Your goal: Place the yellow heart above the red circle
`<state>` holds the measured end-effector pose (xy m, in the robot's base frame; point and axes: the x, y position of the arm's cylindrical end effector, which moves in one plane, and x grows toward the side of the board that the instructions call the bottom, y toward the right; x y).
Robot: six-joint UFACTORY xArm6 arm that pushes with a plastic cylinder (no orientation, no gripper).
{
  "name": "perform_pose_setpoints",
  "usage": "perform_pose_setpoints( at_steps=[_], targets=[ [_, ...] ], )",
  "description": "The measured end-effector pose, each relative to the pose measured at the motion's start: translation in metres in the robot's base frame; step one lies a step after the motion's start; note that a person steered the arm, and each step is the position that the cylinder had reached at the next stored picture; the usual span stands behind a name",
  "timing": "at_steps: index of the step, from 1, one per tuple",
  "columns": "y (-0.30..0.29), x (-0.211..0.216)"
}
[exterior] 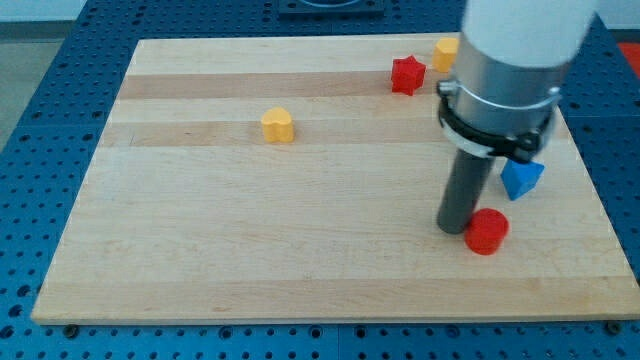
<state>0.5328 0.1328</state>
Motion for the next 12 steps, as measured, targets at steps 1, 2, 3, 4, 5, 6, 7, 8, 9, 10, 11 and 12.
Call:
perform_pose_setpoints(
  at_steps=[1,2,3,4,5,6,7,8,9,10,11,12],
  targets=[
    [-0.021,0.001],
    [-0.117,0.001],
    [-0.211,-0.016],
    [-0.235,-0.092],
    [-0.244,-0.154],
    [-0.246,-0.189],
    [-0.214,-0.177],
    [-0.196,-0.149],
    [-0.185,-0.102],
    [-0.183,-0.072],
    [-0.212,-0.063],
    [-0.213,-0.048]
  ],
)
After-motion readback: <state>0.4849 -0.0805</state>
